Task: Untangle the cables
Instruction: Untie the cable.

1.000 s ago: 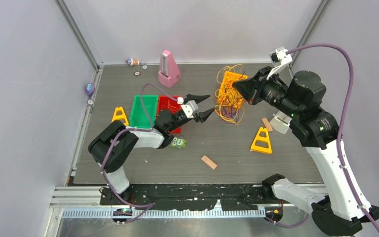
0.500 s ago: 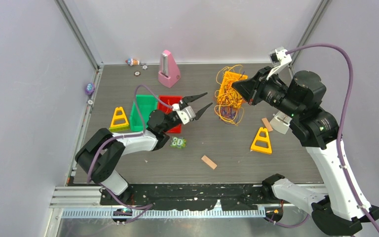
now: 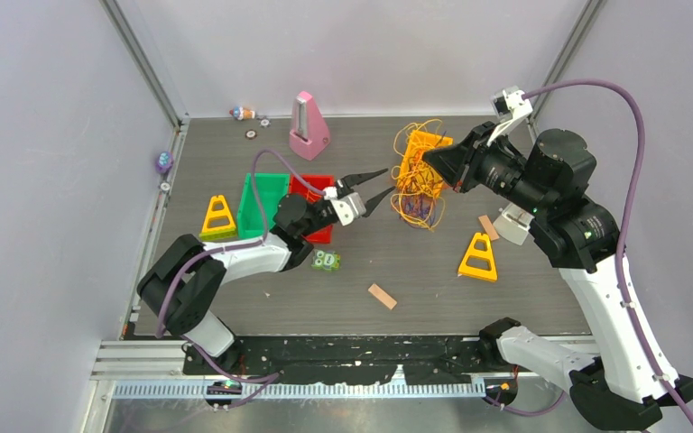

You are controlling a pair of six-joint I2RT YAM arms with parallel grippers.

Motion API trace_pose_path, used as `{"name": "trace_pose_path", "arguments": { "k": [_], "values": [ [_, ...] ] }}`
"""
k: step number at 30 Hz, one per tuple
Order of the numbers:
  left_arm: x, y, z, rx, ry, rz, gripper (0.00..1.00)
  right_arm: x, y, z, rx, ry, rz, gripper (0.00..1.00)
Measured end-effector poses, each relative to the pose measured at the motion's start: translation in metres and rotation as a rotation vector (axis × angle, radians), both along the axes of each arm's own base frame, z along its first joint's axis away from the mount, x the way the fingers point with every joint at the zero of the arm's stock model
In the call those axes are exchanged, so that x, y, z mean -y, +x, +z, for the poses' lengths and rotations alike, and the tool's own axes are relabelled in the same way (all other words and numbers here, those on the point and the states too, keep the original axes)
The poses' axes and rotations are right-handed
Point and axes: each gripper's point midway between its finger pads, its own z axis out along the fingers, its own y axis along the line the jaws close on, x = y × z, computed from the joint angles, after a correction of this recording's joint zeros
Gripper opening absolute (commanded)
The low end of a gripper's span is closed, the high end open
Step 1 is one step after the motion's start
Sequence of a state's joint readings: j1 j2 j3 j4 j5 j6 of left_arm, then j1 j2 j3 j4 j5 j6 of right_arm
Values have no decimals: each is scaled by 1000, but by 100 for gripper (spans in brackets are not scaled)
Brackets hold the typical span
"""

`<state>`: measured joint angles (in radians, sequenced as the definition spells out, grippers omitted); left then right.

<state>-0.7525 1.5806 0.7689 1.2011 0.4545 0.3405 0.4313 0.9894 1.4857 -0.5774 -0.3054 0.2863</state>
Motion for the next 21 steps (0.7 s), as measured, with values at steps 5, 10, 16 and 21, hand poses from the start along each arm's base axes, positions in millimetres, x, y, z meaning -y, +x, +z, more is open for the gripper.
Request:
{"name": "trace_pose_path", "arguments": {
  "k": [5,10,16,21],
  "values": [
    [6,-1,13,26,-11,-8,9,-1,1,-2,-6,-1,4,6],
    [10,-6,8,2,28,-30,0,0,6,-10,-23,-10,-16,6],
    [-8,-21,13,-109,8,-23,0,28,26,-56,-92,-60,-217,6],
    [-29,-43,11,-300,60,-4,0,64,33,-116,-172,-127,-423,8]
  ]
}}
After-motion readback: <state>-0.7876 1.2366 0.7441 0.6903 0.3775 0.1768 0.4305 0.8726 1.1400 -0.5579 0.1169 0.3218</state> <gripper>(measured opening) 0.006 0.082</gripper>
